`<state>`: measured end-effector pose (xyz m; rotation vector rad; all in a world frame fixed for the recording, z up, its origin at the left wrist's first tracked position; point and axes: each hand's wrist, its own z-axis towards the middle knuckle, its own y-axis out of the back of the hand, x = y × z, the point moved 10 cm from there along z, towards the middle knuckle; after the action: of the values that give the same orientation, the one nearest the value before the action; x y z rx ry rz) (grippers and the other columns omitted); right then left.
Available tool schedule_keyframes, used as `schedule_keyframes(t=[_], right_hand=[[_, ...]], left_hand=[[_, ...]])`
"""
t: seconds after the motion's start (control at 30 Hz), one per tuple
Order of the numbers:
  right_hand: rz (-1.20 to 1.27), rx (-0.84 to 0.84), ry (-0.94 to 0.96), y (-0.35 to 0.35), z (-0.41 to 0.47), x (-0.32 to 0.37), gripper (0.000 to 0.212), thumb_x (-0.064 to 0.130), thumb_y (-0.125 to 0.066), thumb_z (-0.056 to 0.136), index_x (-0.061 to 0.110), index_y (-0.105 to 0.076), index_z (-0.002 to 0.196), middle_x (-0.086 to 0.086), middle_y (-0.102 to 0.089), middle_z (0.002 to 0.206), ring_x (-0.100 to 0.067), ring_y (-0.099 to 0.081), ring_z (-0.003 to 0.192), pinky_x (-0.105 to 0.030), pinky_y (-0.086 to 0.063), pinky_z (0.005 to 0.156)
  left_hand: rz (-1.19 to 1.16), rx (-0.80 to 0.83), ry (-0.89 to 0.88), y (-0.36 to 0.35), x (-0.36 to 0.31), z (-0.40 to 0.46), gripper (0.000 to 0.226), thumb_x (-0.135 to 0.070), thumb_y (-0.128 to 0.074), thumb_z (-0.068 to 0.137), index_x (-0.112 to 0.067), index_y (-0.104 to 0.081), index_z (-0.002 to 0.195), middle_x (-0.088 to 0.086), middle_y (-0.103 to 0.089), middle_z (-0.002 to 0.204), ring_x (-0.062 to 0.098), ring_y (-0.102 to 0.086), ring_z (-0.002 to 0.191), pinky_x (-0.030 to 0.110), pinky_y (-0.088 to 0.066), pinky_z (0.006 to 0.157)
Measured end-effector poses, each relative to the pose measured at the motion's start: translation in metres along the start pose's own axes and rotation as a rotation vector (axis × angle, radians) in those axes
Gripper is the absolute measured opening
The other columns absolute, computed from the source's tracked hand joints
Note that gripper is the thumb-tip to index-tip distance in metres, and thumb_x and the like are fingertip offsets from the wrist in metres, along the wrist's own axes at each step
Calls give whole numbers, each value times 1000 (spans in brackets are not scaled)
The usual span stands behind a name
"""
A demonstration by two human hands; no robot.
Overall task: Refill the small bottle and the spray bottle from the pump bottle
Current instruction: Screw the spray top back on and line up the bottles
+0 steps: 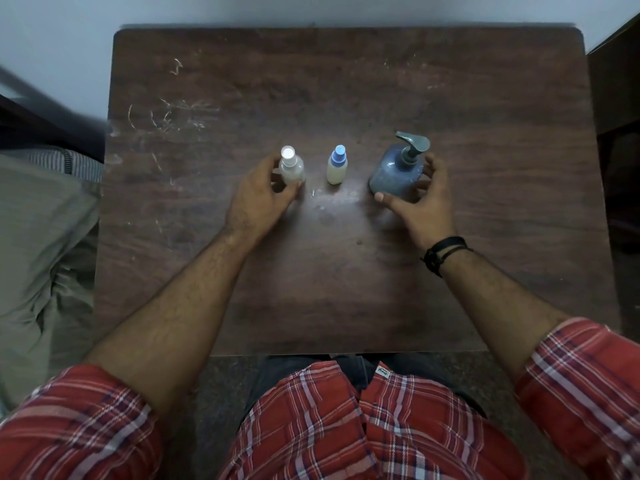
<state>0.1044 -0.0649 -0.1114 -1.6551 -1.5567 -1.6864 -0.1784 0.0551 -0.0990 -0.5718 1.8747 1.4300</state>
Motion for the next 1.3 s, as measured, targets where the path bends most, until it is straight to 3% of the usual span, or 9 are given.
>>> schedule_keyframes(t=[0.2,0.33,0.47,0.6,0.8,0.93,1.3], right_hand=[[72,55,4,-13,9,7,73,38,-90,64,39,-51,126,18,-65,119,-2,-63,108,-37,-54,96],[72,36,18,-8,20,13,70,34,-90,67,33,-54,127,18,-66,116,-1,-64,106,-33,-54,97],[74,-2,40,5,50,32,78,31,-90,69,31,-44,132,23,-58,116,6,-59,104,-19,-51,91],[34,-15,89,15,86,54,78,24,-89,70,16,-41,131,15,-56,117,8,-57,99,-7,-46,81],[29,-28,97,15,123,61,77,23,-90,66,26,-43,128,14,-58,119,-6,-61,110,-19,-53,91],[51,-43,84,13,138,59,81,28,-90,62,26,-46,131,12,-60,124,-7,-62,113,-28,-55,94],[61,-16,80,5,148,51,88,30,-90,64,25,-42,137,7,-57,132,-9,-59,119,-33,-54,97]], left_hand=[[25,7,-3,-2,5,11,44,-49,-70,81,-33,-59,120,-15,-69,111,6,-67,95,39,-57,88],[30,14,8,-1,7,21,47,-46,-72,83,-27,-58,124,-12,-68,114,7,-67,95,39,-57,88],[37,22,-7,3,-3,42,47,-38,-74,86,-22,-59,127,-7,-69,117,5,-65,94,30,-55,89],[52,0,-21,8,-16,70,48,-34,-74,86,-19,-58,128,-13,-65,110,5,-65,92,18,-46,83],[37,-29,-21,12,-23,105,49,-30,-73,85,-17,-57,130,-14,-63,107,2,-62,88,5,-44,77],[82,-53,-26,17,-21,124,54,-41,-70,80,-20,-57,128,-8,-69,117,10,-67,100,24,-50,88],[75,-75,-11,20,-14,141,54,-40,-70,82,-18,-56,129,-3,-69,121,13,-66,106,30,-51,93]])
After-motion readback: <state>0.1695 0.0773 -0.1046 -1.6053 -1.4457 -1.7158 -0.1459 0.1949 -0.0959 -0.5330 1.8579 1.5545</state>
